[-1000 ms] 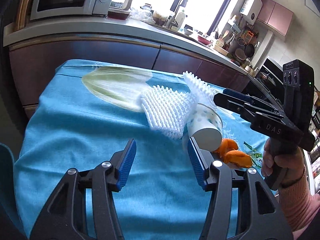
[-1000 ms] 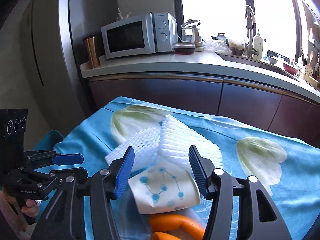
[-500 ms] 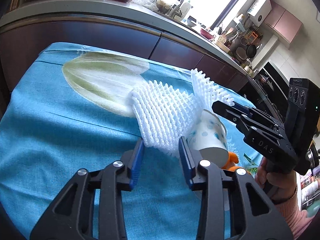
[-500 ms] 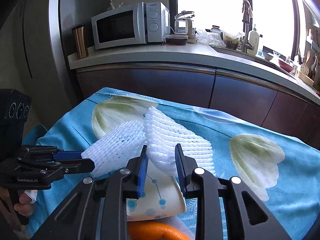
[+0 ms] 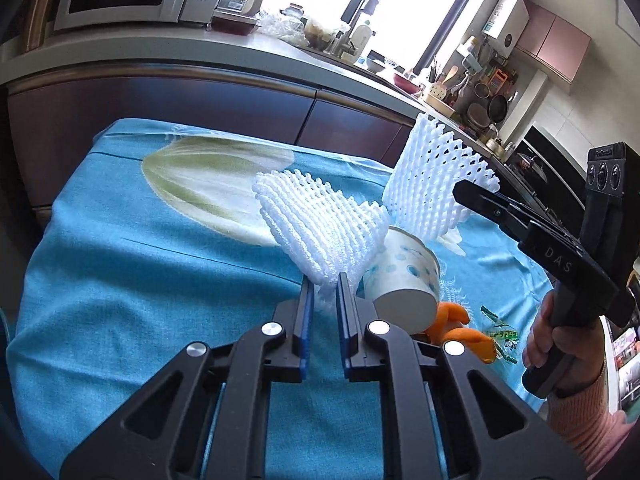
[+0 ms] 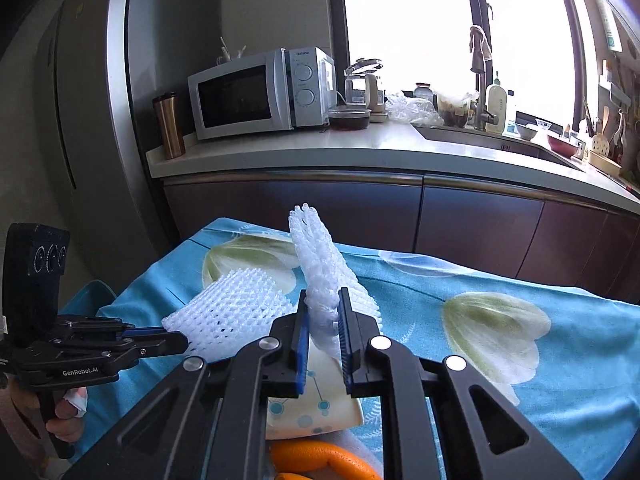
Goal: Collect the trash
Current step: 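Carry both white foam nets over the teal bin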
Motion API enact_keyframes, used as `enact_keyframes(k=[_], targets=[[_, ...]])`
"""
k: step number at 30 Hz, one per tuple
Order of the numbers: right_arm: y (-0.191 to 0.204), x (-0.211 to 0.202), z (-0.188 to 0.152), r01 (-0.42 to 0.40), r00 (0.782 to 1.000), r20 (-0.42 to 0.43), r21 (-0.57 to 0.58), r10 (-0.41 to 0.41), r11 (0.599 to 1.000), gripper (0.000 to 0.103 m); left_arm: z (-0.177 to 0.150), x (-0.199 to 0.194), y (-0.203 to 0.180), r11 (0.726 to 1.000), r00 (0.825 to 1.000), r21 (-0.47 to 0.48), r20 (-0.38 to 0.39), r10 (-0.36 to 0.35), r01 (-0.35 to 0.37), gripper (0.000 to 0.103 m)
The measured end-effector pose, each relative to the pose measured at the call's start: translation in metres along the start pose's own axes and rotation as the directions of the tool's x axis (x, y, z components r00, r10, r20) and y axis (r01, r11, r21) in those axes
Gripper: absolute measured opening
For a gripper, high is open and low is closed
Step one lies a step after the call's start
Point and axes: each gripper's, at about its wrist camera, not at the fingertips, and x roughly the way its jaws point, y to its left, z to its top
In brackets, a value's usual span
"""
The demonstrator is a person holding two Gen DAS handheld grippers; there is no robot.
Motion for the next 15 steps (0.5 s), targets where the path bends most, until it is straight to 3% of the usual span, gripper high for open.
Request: enact_keyframes(k=[15], targets=[[0.034,-0.03,0.005,-0.193,0.979,0.071,0.03,0.191,0.981,0.012,-0.016,-0.076,0.008,1.0,0.994,0.004,0.108,0.028,-0.029,0.012]])
